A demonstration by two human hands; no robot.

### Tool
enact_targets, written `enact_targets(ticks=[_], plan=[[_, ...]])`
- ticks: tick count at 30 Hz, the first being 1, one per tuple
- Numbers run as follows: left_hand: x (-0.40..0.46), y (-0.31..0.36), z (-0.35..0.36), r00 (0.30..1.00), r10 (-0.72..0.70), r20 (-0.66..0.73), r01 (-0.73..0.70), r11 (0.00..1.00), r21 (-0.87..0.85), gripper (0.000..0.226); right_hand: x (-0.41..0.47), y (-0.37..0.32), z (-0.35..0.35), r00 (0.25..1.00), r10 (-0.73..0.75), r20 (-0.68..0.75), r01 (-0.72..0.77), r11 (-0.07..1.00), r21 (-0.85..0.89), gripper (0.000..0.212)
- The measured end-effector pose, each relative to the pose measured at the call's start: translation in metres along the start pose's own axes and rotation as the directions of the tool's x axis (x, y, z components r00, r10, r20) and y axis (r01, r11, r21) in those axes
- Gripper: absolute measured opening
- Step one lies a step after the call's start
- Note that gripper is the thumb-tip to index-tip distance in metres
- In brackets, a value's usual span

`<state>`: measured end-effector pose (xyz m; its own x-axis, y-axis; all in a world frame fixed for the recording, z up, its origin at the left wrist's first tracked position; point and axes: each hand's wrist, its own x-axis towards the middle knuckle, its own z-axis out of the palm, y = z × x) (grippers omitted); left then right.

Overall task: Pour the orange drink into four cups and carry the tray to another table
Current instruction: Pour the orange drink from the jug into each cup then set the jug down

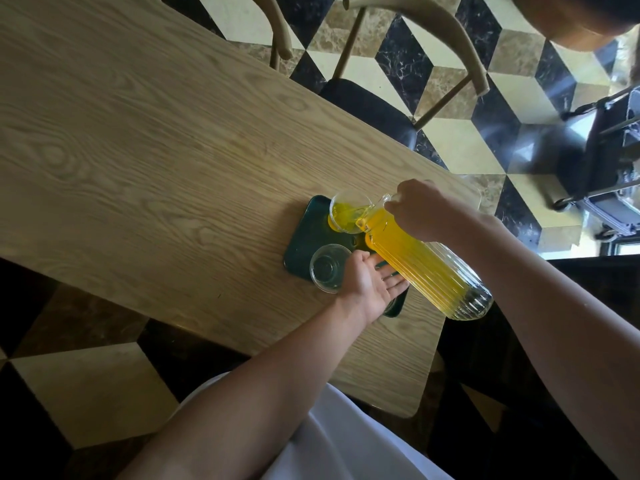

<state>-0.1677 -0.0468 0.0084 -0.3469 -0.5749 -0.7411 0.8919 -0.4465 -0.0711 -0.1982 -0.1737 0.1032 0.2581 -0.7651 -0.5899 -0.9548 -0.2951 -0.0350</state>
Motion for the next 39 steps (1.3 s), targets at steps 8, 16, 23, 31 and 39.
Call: enact_targets(ticks=[8,16,23,31,39], plan=[[-0.005,0.005,0.001,0.999,0.021,-0.028,-0.021,1.000,0.013,0.056,0.000,-0.006,0.000,1.000,-0.008,-0.026,0.009,1.000,0.014,0.027],[-0.009,0.008,0.005,0.998,0.024,-0.051,-0.022,0.998,0.053,0.057,-0.001,-0.005,0.000,0.999,-0.001,-0.035,0.003,0.999,0.037,0.027],[-0.013,0.010,0.007,0.998,0.009,-0.068,-0.007,0.999,0.037,0.063,-0.001,-0.006,-0.003,1.000,-0.002,-0.026,0.003,0.999,0.053,0.027],[-0.020,0.013,0.006,0.997,0.038,-0.066,-0.034,0.998,0.058,0.057,-0.006,-0.011,-0.002,0.999,-0.001,-0.044,0.006,0.995,0.101,0.023],[-0.027,0.017,0.014,0.992,0.086,-0.090,-0.073,0.987,0.140,0.054,-0.021,-0.006,-0.002,0.992,0.015,-0.129,0.010,0.982,0.191,0.021]])
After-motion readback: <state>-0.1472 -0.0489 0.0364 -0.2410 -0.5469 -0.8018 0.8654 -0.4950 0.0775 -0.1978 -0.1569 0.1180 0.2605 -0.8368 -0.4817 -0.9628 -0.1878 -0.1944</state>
